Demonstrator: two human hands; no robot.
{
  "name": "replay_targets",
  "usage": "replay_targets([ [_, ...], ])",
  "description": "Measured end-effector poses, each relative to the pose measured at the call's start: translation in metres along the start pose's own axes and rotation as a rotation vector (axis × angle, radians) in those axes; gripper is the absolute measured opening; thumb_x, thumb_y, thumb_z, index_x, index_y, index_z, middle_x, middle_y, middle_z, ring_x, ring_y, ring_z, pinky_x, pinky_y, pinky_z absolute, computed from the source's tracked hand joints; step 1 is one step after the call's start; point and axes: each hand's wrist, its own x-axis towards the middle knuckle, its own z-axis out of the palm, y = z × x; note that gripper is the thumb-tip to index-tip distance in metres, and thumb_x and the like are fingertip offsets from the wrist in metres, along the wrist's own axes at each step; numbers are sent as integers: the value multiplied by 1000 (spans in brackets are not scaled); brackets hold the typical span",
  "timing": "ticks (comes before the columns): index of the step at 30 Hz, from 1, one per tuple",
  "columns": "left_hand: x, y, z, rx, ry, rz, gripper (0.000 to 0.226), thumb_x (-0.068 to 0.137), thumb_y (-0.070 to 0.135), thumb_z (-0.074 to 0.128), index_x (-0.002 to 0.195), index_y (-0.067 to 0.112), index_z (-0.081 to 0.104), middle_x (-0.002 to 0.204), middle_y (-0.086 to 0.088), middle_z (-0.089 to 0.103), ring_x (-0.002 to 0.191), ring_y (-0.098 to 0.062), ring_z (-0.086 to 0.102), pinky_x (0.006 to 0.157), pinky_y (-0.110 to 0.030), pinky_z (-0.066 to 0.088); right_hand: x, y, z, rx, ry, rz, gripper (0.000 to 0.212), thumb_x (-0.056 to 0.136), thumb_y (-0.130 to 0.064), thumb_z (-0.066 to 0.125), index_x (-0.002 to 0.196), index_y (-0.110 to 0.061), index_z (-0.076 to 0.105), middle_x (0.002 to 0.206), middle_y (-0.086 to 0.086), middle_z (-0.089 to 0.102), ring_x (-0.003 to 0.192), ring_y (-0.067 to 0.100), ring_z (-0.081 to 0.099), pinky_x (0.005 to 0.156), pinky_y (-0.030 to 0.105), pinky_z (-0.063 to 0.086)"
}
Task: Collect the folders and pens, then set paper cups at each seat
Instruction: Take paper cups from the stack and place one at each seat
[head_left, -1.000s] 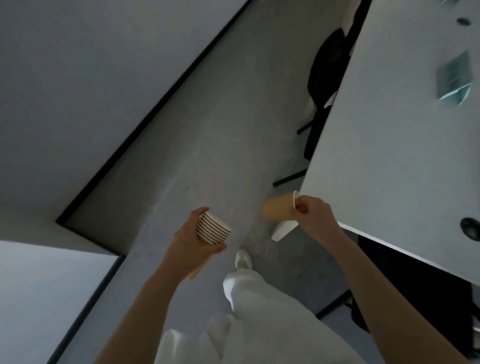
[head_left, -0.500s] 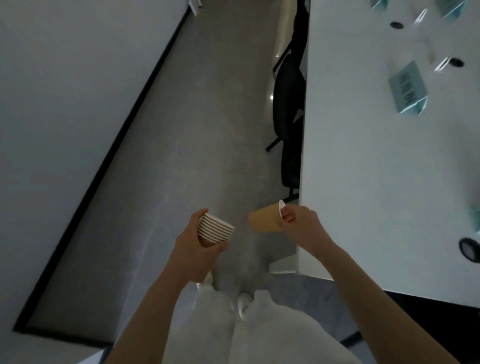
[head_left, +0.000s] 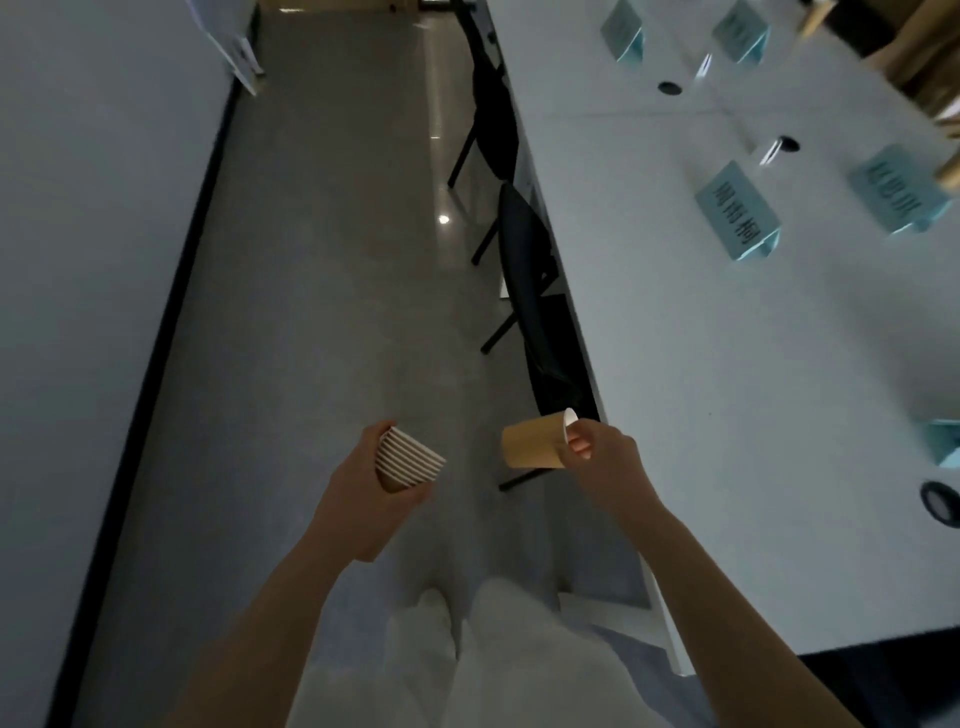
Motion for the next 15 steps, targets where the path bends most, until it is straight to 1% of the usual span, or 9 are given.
replay_targets([
  [2,29,13,-1,14,-47,25,77,73,35,81,137,36,38,102,10,59,86,-8,60,66,-19,44,10,-4,1,22,21,42,18,87,-22,61,100,-10,66,93,5,69,85,20,65,78,28,50],
  [4,53,27,1,13,-97,48,76,73,34,82,135,37,38,99,15,57,84,-3,59,61,-15,43,20,-3,-1,54,52,83,17,87,-21,62,98,-10,67,91,3,70,85,18,65,76,25,48],
  [5,63,33,3,14,-115,59,76,72,35,82,135,37,38,99,16,57,85,-2,59,61,-14,43,26,-2,-4,68,71,103,16,87,-20,62,98,-10,67,91,3,70,84,18,65,75,24,47],
  [8,105,52,14,30,-167,91,78,70,35,84,135,34,40,106,11,59,90,-5,59,66,-15,43,60,9,-21,77,160,165,18,88,-21,60,100,-9,67,91,5,71,82,18,65,72,21,44],
  [10,134,65,21,46,-174,111,80,68,35,85,135,33,41,110,8,60,94,-7,59,69,-14,41,91,18,-35,55,216,196,18,90,-21,57,101,-9,66,92,6,70,78,17,63,65,19,45],
  [11,150,72,26,52,-171,119,81,67,35,86,134,33,41,111,7,60,95,-8,59,70,-14,41,109,23,-42,23,241,212,18,91,-21,55,101,-10,65,92,7,70,77,19,63,63,20,47],
  [13,179,85,33,72,-174,125,82,66,35,86,134,32,42,111,7,60,97,-11,59,73,-18,42,142,31,-55,-110,298,204,16,92,-19,53,101,-12,63,94,7,69,80,26,65,67,29,52],
  [15,207,102,40,92,-196,140,82,66,37,86,135,32,42,112,6,60,100,-13,60,79,-23,44,176,38,-70,-238,335,196,15,90,-17,52,101,-12,61,96,7,68,84,30,65,68,32,50],
])
